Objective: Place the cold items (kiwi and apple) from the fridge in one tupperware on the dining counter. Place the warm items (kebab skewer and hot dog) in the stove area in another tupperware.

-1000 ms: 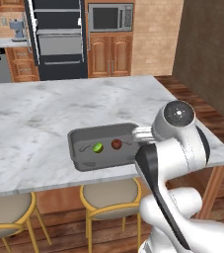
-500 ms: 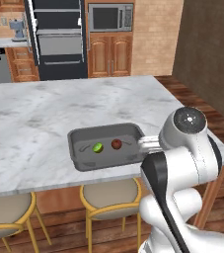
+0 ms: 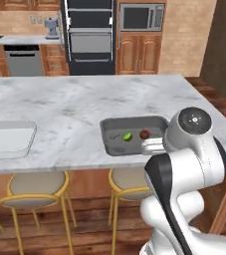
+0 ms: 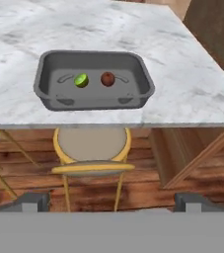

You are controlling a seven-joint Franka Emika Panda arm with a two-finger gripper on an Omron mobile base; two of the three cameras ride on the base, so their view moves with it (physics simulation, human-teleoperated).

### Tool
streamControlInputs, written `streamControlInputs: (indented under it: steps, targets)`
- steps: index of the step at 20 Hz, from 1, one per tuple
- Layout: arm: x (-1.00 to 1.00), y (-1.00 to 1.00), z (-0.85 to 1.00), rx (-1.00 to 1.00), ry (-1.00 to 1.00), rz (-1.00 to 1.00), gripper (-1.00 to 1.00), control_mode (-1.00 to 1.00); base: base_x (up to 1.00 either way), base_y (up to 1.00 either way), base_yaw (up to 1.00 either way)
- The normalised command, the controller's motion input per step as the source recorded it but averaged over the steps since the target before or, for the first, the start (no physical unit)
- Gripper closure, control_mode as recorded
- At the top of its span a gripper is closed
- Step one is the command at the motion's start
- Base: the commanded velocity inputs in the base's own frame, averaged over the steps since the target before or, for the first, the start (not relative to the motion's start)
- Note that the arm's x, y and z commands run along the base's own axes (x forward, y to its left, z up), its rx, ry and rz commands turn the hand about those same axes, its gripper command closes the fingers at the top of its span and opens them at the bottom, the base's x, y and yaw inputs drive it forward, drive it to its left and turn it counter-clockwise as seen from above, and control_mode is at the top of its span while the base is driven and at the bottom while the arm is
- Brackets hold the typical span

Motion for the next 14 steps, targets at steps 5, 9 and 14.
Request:
streamControlInputs:
  steps: [5, 9, 14]
  targets:
    - [0.00, 0.00, 0.00, 0.00, 0.00, 0.00, -1.00, 1.00, -0.15, 0.82, 0.83]
    - [0.00, 0.00, 0.00, 0.00, 0.00, 0.00, -1.00, 1.00, 0.00, 0.96, 0.99]
    - [0.00, 0.00, 0.00, 0.00, 0.00, 0.00, -1.00, 1.00, 0.30, 0.98, 0.78]
